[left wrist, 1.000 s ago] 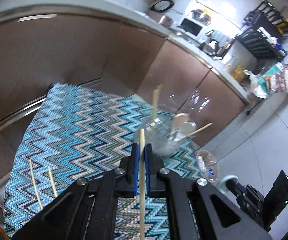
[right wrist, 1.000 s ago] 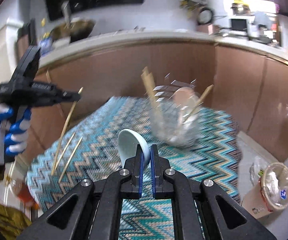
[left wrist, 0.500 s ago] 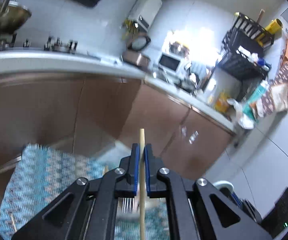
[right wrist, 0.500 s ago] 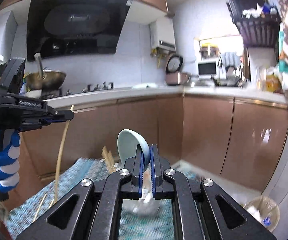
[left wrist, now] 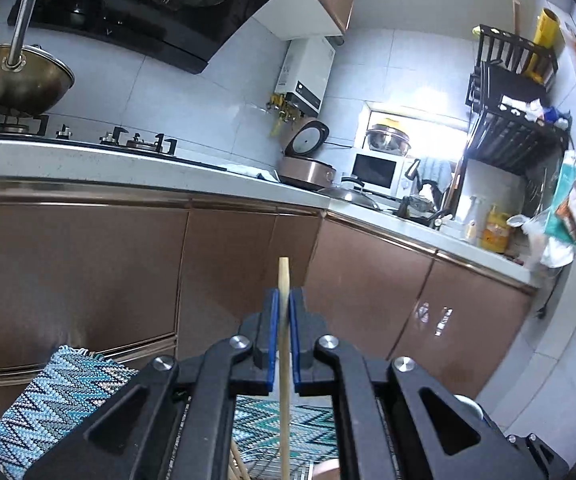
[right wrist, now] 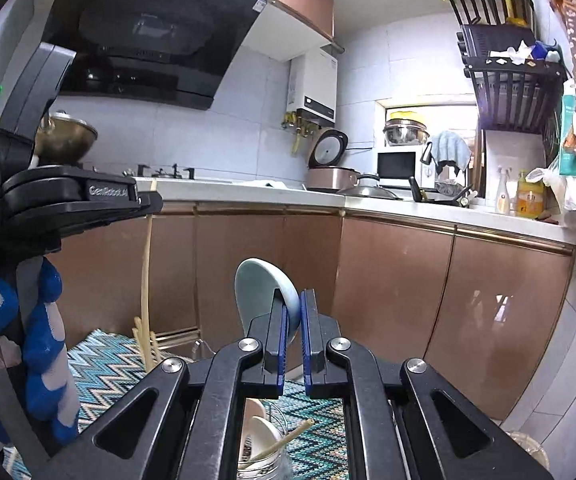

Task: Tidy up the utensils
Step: 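Open both tools to drop the spoon and chopstick into the holder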

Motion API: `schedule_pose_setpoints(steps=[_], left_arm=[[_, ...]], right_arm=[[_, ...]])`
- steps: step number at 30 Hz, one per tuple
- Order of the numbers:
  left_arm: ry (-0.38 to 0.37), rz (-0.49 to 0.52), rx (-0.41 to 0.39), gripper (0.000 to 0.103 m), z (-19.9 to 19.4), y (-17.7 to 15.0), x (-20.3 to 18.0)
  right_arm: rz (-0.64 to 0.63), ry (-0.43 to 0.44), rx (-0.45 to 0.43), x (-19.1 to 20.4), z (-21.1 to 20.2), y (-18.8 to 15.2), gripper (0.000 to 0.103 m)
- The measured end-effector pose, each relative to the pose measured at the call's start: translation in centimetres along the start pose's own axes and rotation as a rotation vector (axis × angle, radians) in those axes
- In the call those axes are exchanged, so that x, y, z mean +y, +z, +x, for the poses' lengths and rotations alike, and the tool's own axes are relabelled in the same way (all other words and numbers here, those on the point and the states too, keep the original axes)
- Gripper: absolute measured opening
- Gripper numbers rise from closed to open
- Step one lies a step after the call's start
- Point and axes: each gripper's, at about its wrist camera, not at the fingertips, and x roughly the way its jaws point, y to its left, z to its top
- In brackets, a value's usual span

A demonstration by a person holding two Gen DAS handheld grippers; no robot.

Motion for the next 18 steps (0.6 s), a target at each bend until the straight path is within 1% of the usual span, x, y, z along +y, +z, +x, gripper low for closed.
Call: schedule_pose_setpoints(steps=[3, 6, 7, 8, 9, 11, 15, 18], left_arm=[[0.017, 0.006, 0.02, 0.005, 1.0, -1.9, 0.2], [0.028, -0.001, 0.051, 0.007, 1.2, -3.4, 0.9], [0.026, -0.013, 0.061, 0.009, 1.0, -3.6, 1.2], [0.025, -0.019, 0.065, 0.014, 0.8, -3.7, 1.4], [0.025, -0.021, 0.066, 0.017, 0.4, -3.7, 1.6], [0.025, -0.022, 0.058, 0.024, -0.8, -3.4, 1.9], [0.026, -0.014, 0.049, 0.032, -3.5, -2.5, 2.3], [0.033, -0.003, 0.036, 0.038, -5.9, -1.6, 2.6]], right_arm=[[0.008, 0.003, 0.014, 0.4, 0.6, -1.7, 0.006], [0.021, 0.033, 0.045, 0.7, 1.2, -3.5, 0.008], [0.02, 0.039, 0.052, 0.9, 1.1, -4.0, 0.01], [0.018, 0.041, 0.058, 1.0, 1.0, -4.3, 0.016], [0.017, 0.043, 0.059, 1.1, 0.8, -4.5, 0.017], [0.021, 0.047, 0.053, 1.2, -0.1, -4.6, 0.024], [0.042, 0.035, 0.034, 0.8, -2.5, -4.0, 0.031], [0.05, 0.017, 0.021, 0.3, -4.6, -3.3, 0.035]])
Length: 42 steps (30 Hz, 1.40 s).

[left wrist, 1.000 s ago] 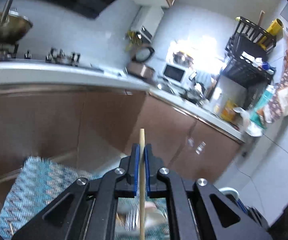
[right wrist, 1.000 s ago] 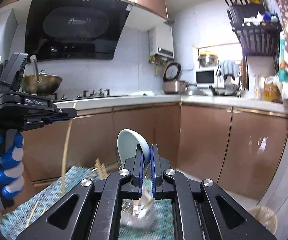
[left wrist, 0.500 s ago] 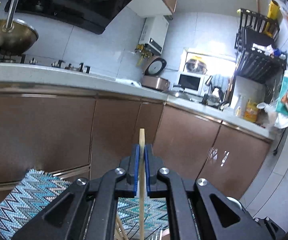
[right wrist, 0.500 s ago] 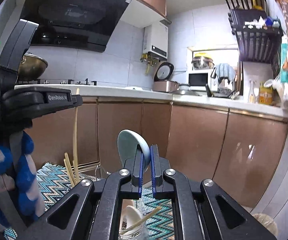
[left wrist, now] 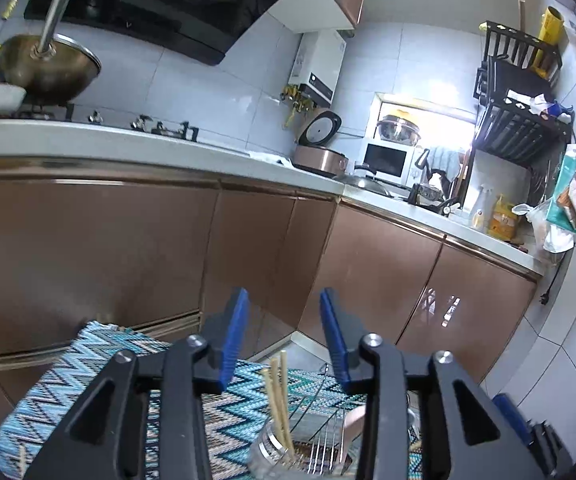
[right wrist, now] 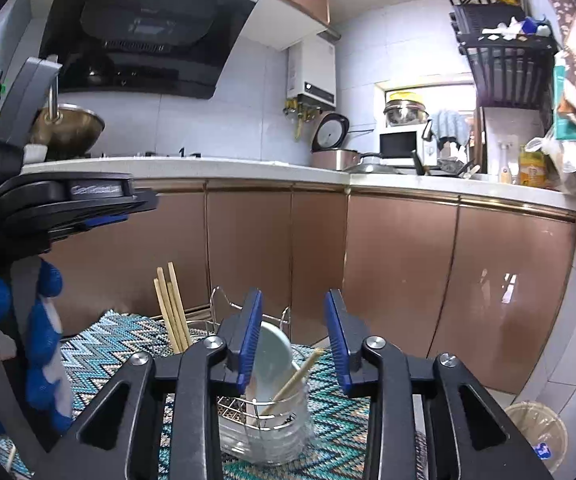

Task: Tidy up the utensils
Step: 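Open both tools to drop the spoon and chopstick into the holder, then grasp a chopstick with the left tool while the right tool grasps the last chopstick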

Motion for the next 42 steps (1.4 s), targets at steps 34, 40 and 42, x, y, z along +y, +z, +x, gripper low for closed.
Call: schedule_pose_setpoints(steps=[34, 40, 42], left_arm=[[0.172, 0.027, 0.332, 0.052, -21.0, -1.6, 22.6], [0.128, -0.121, 0.617, 0.052, -15.1, -6.7, 27.2], [0.12, -0.168, 0.686, 0.052, -13.4, -8.2, 28.1]], right_arm=[[0.015, 0.256, 0.014, 9.3, -15.3, 3.6, 0.103], [0.011, 0.348, 0.273, 12.9, -10.3, 1.9, 0.103], [0.009, 0.377, 0.36, 14.0, -8.7, 0.9, 0.103]])
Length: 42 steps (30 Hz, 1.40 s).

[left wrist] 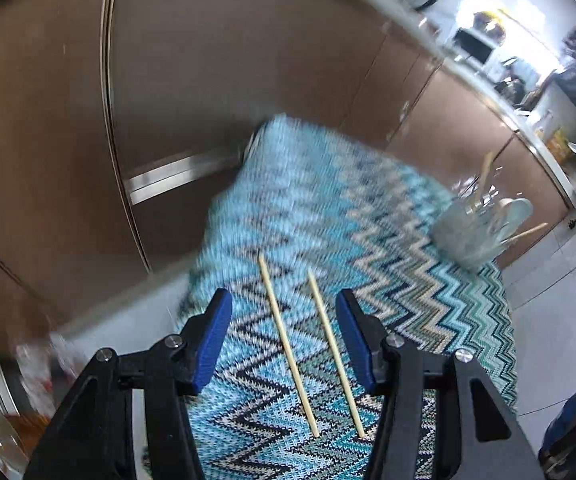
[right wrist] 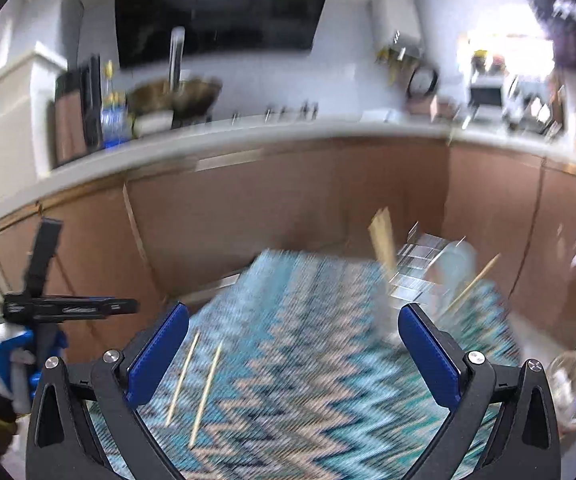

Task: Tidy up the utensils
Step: 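Grasp a chopstick with the left tool while the right tool grasps the last chopstick, then lift both chopsticks and carry them over the wire holder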

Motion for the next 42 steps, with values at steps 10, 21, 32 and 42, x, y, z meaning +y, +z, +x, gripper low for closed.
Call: schedule_pose_setpoints(steps=[10, 21, 32, 42], left_arm=[[-0.03, 0.007, 0.232, 0.051, 7.9, 2.0, 0.1], [-0.039, -0.038, 0.373, 0.014, 13.0, 3.5, 1.5], [-0.121, -0.106, 0.383, 0.005, 13.8, 3.7, 3.3], [-0.123, -0.116, 0.365, 0.004, 13.6, 3.2, 3.3]], right_arm=[[0.025, 0.119, 0.342, 1.5, 10.5, -1.4, 0.07], [-0.057, 0.172, 0.564, 4.9, 18.1, -3.2, 0.037], [-0.126, 0.234, 0.756, 9.7, 25.7, -3.6, 0.016], [-0.146, 0.163, 0.85, 11.0, 30.0, -5.6, 0.008]])
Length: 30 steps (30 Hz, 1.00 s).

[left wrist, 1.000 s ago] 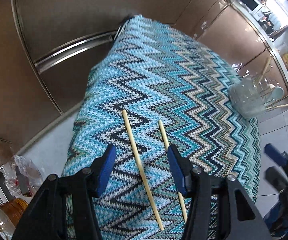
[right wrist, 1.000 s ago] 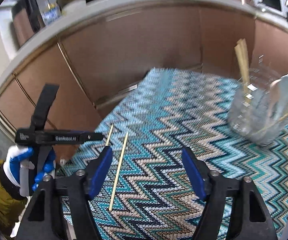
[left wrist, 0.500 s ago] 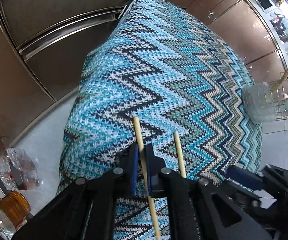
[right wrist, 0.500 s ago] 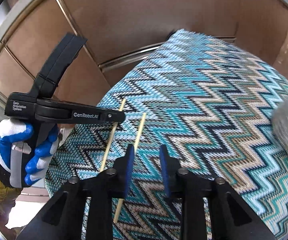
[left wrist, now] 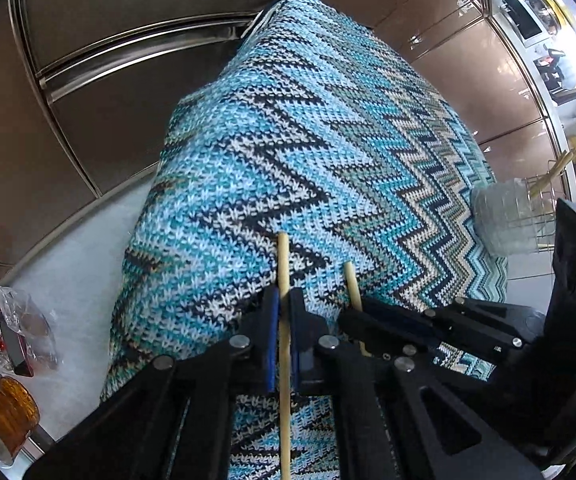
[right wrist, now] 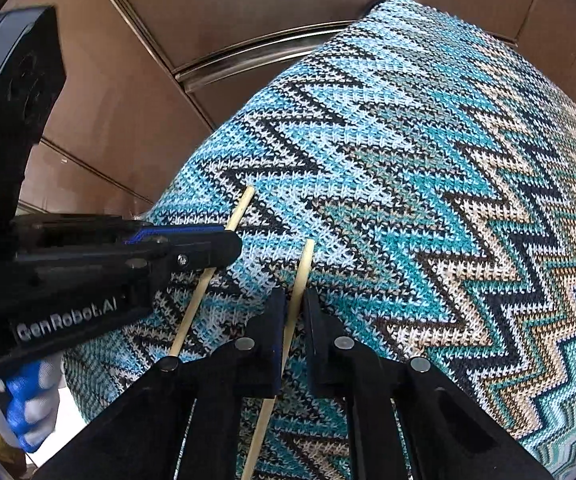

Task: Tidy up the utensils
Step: 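Lift both chopsticks and carry them over the wire holder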

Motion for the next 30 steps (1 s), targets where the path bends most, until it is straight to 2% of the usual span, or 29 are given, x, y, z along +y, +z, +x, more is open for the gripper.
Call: schedule_pose_setpoints(steps=[5, 12, 20, 25, 30], left_arm=[[0.01, 0.001, -0.024, 0.004, -0.6, -0.7, -0.3], [0.014, 0.045, -0.146, 0.004, -4.4, -2.3, -2.2], [0.045, 0.166, -0.312, 0.004, -9.0, -5.8, -7.8], [0.018, 0.208, -0.41, 0.004, -11.5, -7.6, -11.6], [0.001, 0.256, -0.497, 0.004, -13.2, -8.4, -17.1]], right_arm=[[0.027, 0.019, -0.05, -0.8, -1.8, -1.0, 0.006], [0.031, 0.032, -0.207, -2.0, -8.2, -4.7, 0.005], [0.063, 0.047, -0.4, -2.6, -14.5, -10.8, 0.005], [0.096, 0.059, -0.519, -4.2, -17.5, -14.7, 0.005], [0.142, 0.052, -0.653, -7.3, -21.4, -19.6, 0.005]])
